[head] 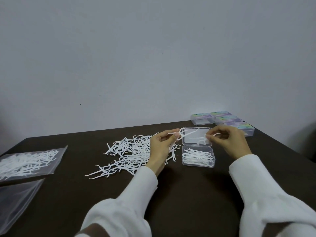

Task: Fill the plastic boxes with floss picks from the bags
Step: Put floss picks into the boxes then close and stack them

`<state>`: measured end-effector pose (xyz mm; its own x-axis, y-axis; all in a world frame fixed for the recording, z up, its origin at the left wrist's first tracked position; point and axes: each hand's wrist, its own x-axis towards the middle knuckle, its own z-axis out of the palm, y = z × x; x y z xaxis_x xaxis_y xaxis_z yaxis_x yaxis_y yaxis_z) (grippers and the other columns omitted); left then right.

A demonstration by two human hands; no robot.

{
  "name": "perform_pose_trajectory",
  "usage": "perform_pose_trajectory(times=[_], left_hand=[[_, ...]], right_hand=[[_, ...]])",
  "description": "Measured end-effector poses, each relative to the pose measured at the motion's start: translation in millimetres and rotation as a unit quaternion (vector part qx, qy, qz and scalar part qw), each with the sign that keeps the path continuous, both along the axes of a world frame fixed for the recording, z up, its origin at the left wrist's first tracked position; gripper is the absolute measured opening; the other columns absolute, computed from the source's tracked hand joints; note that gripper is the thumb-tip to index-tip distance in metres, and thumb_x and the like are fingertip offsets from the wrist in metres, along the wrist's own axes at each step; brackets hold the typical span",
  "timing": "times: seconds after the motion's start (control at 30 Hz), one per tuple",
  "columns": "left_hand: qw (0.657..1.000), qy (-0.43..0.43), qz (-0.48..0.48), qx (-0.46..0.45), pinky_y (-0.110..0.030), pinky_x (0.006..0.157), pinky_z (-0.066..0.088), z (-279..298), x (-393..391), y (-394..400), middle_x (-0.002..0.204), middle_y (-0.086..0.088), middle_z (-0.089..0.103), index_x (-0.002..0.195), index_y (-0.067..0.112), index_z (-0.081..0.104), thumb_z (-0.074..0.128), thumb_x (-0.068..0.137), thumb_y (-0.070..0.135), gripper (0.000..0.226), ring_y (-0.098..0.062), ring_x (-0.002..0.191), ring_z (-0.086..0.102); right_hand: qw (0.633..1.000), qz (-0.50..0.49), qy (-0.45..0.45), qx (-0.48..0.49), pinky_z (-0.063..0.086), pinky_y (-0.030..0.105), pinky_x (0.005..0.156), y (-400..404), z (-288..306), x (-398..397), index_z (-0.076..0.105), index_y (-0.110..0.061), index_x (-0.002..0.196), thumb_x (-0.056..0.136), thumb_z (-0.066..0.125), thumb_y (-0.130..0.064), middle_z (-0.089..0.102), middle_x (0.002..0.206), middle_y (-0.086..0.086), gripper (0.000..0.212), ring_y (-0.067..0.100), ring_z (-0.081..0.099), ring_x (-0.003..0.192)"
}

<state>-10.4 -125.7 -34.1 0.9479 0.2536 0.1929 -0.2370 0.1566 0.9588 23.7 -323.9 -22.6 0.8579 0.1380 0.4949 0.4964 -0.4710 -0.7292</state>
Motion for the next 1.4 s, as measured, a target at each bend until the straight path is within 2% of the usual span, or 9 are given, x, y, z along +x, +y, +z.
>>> perform_pose_trajectory(times=[0.07,0.2,0.37,0.53,0.8,0.9,1.0,1.1,1.4], left_hand=[[1.000,0.001,-0.004,-0.003,-0.008,0.061,0.047,0,0,0,0.076,0.005,0.072,0.094,0.009,0.072,0.068,0.083,0.003,0.013,0.000,0.070,0.068],[1.000,0.003,-0.002,0.005,-0.007,0.061,0.046,-1,0,-1,0.088,-0.002,0.072,0.089,0.015,0.072,0.069,0.082,0.005,0.012,0.000,0.074,0.068],[1.000,0.001,-0.009,0.003,-0.008,0.060,0.047,-2,1,-3,0.084,-0.002,0.071,0.096,0.006,0.071,0.067,0.083,0.002,0.015,0.000,0.069,0.068],[1.000,0.004,-0.010,0.009,-0.008,0.060,0.047,-4,2,-4,0.084,-0.004,0.071,0.101,0.003,0.071,0.068,0.083,0.004,0.019,0.000,0.069,0.068],[1.000,0.001,-0.011,0.011,-0.008,0.061,0.048,-4,2,-6,0.080,0.003,0.072,0.097,0.006,0.071,0.068,0.083,0.003,0.015,0.001,0.069,0.068],[1.000,-0.001,-0.014,0.016,-0.009,0.061,0.049,-4,2,-8,0.072,0.010,0.072,0.098,0.005,0.071,0.068,0.083,0.003,0.016,0.002,0.067,0.067],[1.000,0.000,-0.014,0.019,-0.015,0.067,0.054,-6,4,-11,0.072,0.007,0.073,0.097,0.004,0.071,0.069,0.081,0.001,0.016,-0.003,0.070,0.068],[0.999,0.002,-0.017,0.039,-0.025,0.079,0.056,-8,7,-17,0.084,-0.003,0.073,0.095,0.007,0.073,0.070,0.080,0.003,0.015,-0.013,0.080,0.069],[0.994,-0.007,-0.067,0.090,-0.021,0.077,0.054,-11,10,-21,0.081,0.004,0.073,0.084,0.017,0.074,0.070,0.081,0.003,0.015,-0.010,0.080,0.069]], right_hand=[[0.999,0.028,0.027,-0.012,0.050,0.008,0.064,6,-2,-2,0.067,-0.015,0.079,0.077,0.072,-0.007,0.068,0.079,0.001,0.009,0.003,0.064,0.062],[0.983,0.000,0.046,-0.177,0.055,0.027,0.079,11,-10,2,0.067,-0.027,0.078,0.076,0.073,-0.026,0.067,0.082,-0.007,0.007,0.006,0.062,0.075],[0.970,-0.030,0.027,-0.240,0.046,0.043,0.093,7,-10,4,0.064,-0.035,0.078,0.076,0.069,-0.045,0.063,0.079,-0.012,0.011,0.008,0.059,0.079],[0.979,0.000,0.037,-0.201,0.045,0.046,0.095,0,-11,7,0.063,-0.036,0.078,0.079,0.070,-0.033,0.064,0.078,-0.012,0.008,0.005,0.059,0.077],[0.963,0.023,0.060,-0.261,0.043,0.045,0.097,4,-15,9,0.060,-0.043,0.066,0.076,0.074,-0.030,0.065,0.075,-0.017,0.021,0.005,0.060,0.079],[0.976,0.013,0.036,-0.213,0.047,0.039,0.090,4,-16,10,0.062,-0.039,0.072,0.078,0.072,-0.028,0.065,0.076,-0.015,0.016,0.008,0.060,0.079],[0.998,0.029,0.033,-0.035,0.049,0.017,0.073,3,-9,6,0.064,-0.027,0.089,0.081,0.069,-0.017,0.065,0.082,-0.007,0.014,0.013,0.060,0.078],[0.986,0.110,0.098,0.078,0.056,0.021,0.069,8,-4,2,0.055,-0.025,0.113,0.083,0.067,-0.014,0.066,0.095,-0.001,0.035,0.014,0.067,0.077],[0.978,0.142,0.149,0.038,0.057,0.024,0.067,8,-12,8,0.067,-0.011,0.098,0.081,0.068,-0.017,0.068,0.094,0.010,0.018,0.016,0.068,0.080]])
